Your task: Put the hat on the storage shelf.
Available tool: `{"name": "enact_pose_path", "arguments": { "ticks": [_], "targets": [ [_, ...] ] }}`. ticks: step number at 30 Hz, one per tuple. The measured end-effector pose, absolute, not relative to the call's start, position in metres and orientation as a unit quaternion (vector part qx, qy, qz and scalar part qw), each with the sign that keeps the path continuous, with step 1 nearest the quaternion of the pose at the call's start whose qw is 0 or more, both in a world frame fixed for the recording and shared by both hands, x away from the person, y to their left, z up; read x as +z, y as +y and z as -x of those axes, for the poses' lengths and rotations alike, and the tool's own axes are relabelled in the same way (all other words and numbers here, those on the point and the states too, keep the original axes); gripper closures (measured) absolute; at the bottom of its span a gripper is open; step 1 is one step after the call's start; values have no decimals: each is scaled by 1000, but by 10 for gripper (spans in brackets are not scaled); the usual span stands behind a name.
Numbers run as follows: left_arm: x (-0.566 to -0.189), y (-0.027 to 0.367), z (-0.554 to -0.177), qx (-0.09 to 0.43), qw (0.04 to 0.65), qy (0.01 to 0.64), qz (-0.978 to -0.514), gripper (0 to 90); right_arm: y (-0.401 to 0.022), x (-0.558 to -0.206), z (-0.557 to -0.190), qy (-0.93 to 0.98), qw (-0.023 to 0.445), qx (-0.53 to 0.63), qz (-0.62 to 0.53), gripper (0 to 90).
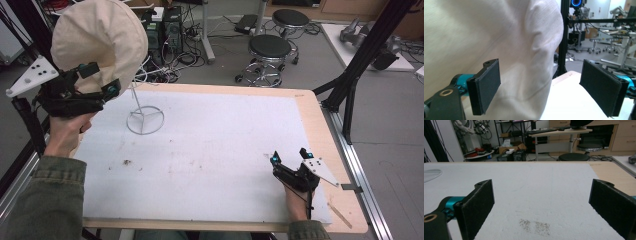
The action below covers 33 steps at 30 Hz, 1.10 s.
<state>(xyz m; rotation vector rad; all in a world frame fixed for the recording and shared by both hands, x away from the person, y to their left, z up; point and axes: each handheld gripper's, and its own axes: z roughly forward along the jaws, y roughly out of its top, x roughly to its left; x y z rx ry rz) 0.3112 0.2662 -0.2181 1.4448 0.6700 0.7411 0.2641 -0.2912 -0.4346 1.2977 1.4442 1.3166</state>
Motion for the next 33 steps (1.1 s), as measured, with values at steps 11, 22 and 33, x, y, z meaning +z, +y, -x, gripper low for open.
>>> {"name": "enact_pose_path", "arguments": {
  "ticks": [11,22,33],
  "targets": [
    [-240,277,-288,342,637,314,-615,166,-290,-435,-264,567,389,518,-510,50],
    [-266,288,-264,353,644,332,-592,177,-289,-435,-263,565,390,514,-513,50],
    [-304,305,-259,350,630,377,-581,177,-289,-435,-263,568,394,511,-511,50]
  ]
}}
